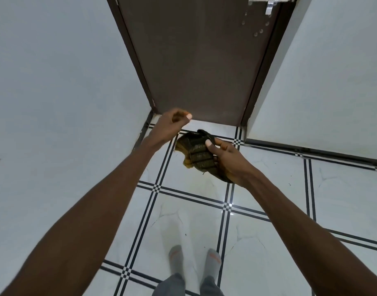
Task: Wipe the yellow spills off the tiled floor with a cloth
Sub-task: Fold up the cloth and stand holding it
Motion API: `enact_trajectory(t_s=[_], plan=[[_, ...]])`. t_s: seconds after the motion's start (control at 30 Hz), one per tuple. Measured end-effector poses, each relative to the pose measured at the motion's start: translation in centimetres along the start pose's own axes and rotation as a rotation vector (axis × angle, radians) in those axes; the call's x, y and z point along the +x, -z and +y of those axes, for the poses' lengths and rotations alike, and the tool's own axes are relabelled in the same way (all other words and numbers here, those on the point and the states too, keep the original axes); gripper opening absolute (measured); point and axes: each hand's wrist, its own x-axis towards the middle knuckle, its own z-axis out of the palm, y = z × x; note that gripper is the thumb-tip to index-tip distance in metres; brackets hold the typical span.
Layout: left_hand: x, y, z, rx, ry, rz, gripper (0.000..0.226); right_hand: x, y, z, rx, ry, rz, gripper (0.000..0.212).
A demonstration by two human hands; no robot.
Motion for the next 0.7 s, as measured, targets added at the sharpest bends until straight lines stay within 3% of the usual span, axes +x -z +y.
enact_trajectory(t_s=[0.13,0.27,0.33,0.4,0.57,0.7], plan=[[-3.7,-2.9,-4.9,-0.184,0.251,0.109,0.043,0.5,0.1,0.4,0.119,-0.068,0.058,0.035],[-7.4,-6.6,-8.6,-0.455,0.514,-0.135,0.073,0.9,0.5,1.2,0.191,-0.152,0.15,0.033],[-7.9,-7.7,-8.9,-0.632,0.561,-0.152,0.077,1.1,0.3,1.5,0.242,-0.199,0.194,0.034],[-7.7,-7.8,-8.5,-0.739,0.559,-0.131,0.068,1.3,0.3,1.7,0.278,-0.229,0.217,0.037],[-6.7,-6.2,-8.6,-0.735,0.423,-0.055,0.028,1.1,0.4,0.7,0.239,-0.305,0.23,0.032],[-6.0,-4.9,-9.2,-0.738,0.378,0.039,0.026,1.3,1.1,0.1,0.154,-0.304,0.256,0.025]])
